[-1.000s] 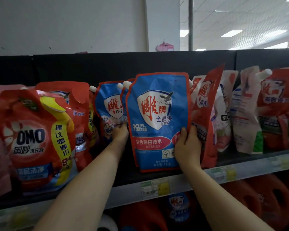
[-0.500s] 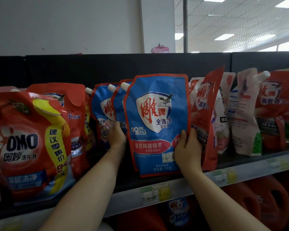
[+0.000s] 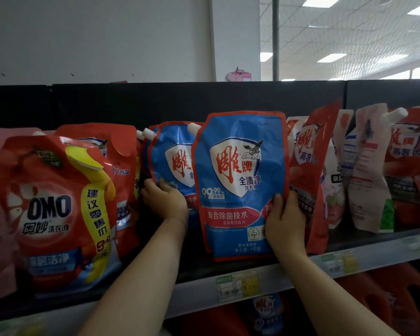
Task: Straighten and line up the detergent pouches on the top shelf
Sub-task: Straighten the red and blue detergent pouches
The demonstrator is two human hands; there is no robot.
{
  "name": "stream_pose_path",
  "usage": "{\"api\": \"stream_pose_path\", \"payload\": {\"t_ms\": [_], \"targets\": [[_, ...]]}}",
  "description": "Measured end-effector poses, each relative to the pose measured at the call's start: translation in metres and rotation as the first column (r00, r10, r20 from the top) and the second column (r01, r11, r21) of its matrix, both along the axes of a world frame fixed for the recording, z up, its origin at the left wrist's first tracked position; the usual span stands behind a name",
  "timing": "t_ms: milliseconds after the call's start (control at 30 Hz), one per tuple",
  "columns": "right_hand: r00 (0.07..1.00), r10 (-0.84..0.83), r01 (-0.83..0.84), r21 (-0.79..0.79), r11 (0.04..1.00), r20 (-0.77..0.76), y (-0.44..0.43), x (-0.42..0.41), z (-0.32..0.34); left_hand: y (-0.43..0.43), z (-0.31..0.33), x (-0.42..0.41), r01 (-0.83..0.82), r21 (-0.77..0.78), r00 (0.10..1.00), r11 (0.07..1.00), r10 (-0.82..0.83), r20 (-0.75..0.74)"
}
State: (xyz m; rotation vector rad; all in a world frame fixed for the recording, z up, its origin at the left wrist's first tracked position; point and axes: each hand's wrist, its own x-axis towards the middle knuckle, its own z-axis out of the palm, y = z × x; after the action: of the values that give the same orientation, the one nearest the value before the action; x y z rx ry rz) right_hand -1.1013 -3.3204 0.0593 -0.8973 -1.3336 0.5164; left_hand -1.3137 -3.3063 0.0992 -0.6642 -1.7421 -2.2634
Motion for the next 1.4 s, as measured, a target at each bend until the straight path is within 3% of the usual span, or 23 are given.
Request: {"api": "stream_pose_path", "payload": {"t_ms": [100,200,333,467,567,633,700,933,1067,1267,1400], "targets": [[1.0,-0.004,0.004,0.002,1.0,0.008,0.001,0.0,0.0,-0.009,0.005,0.003,-0.072,0.026,0.995,0.997,0.074,-0.063],[1.0,-0.01,0.01,0.01,1.0,0.007,0.001,0.0,-0.001,-0.013,0.003,0.005,-0.195,-0.015,0.916,0.981,0.176,-0.36],[1.0,-0.003,0.003,0.003,1.0,0.0,0.0,-0.001,0.0,-0.013,-0.009,0.005,-0.332,-0.202,0.639,0.921,0.063,-0.767],[1.0,0.002,-0.002,0.001,1.0,-0.001,-0.001,-0.001,0.001,-0.011,-0.004,0.011,-0.51,-0.368,0.346,0.778,-0.207,-0.915],[1.0,-0.003,0.003,0.009,1.0,0.003,0.0,-0.001,0.0,-0.015,0.01,0.001,-0.574,-0.65,0.369,0.498,-0.551,-0.748],[1.0,0.0,0.0,0.004,1.0,0.003,0.001,0.0,0.0,-0.019,0.018,-0.014,-0.664,-0.655,0.325,0.36,-0.65,-0.687],[1.0,0.006,-0.006,-0.001,1.0,0.006,0.001,0.0,0.0,-0.023,0.02,-0.024,-0.728,-0.62,0.292,0.293,-0.686,-0.666],[1.0,0.004,-0.004,0.011,1.0,0.005,0.001,0.0,0.0,-0.028,0.014,-0.028,-0.807,-0.524,0.24,0.272,-0.66,-0.712],[1.0,0.016,-0.016,-0.006,1.0,0.004,0.003,-0.001,-0.002,-0.03,0.011,-0.029,-0.76,-0.588,0.305,0.278,-0.646,-0.7],[1.0,0.018,-0.018,-0.004,1.0,0.008,0.003,-0.001,-0.001,-0.032,-0.005,-0.026,-0.644,-0.65,0.366,0.403,-0.584,-0.724],[1.0,0.012,-0.012,0.007,1.0,0.018,0.002,0.0,-0.001,-0.032,0.004,-0.015,-0.514,-0.766,0.441,0.386,-0.648,-0.621]]}}
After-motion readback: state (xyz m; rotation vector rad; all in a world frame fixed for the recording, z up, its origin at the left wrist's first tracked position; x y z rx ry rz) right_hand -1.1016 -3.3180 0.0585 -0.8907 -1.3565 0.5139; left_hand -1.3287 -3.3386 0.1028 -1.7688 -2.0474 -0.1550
